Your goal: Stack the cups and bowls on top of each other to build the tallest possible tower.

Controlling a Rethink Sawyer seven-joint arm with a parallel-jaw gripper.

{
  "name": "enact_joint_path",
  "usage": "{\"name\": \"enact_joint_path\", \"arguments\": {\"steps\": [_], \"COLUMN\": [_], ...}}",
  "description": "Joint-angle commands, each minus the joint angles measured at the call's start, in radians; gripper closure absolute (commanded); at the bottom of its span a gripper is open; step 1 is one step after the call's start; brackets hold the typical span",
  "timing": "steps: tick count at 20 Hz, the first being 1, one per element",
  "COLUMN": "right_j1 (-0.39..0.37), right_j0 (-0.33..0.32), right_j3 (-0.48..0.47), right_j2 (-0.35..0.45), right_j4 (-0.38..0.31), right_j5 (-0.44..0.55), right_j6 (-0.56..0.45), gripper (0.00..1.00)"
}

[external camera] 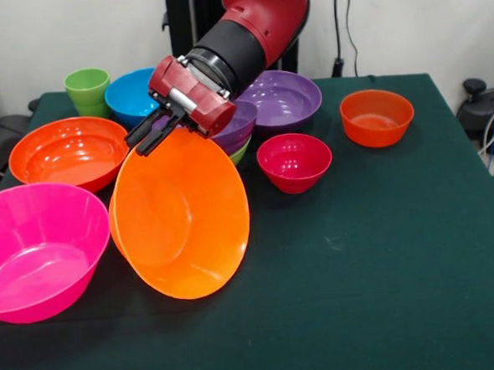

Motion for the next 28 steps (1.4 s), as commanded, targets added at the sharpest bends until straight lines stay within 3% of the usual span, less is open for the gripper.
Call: {"name": "enact_joint_path", "arguments": {"steps": [1, 11, 16, 28], "right_j1": [0.057, 0.068, 0.074, 0.018], "right_j0": [0.002, 0.018, 0.035, 0.046], "right_j3": [-0.104, -0.121, -0.140, -0.212], "right_j2": [0.118, 0.098, 0.062, 0.075], "right_j4": [0.061, 0.074, 0.053, -0.036], "right_j5": [-0.008, 0.060, 0.133, 0.308], "right_j6": [-0.023, -0.038, -0.068, -0.091], "gripper": [1.00, 1.00, 1.00, 1.00]}}
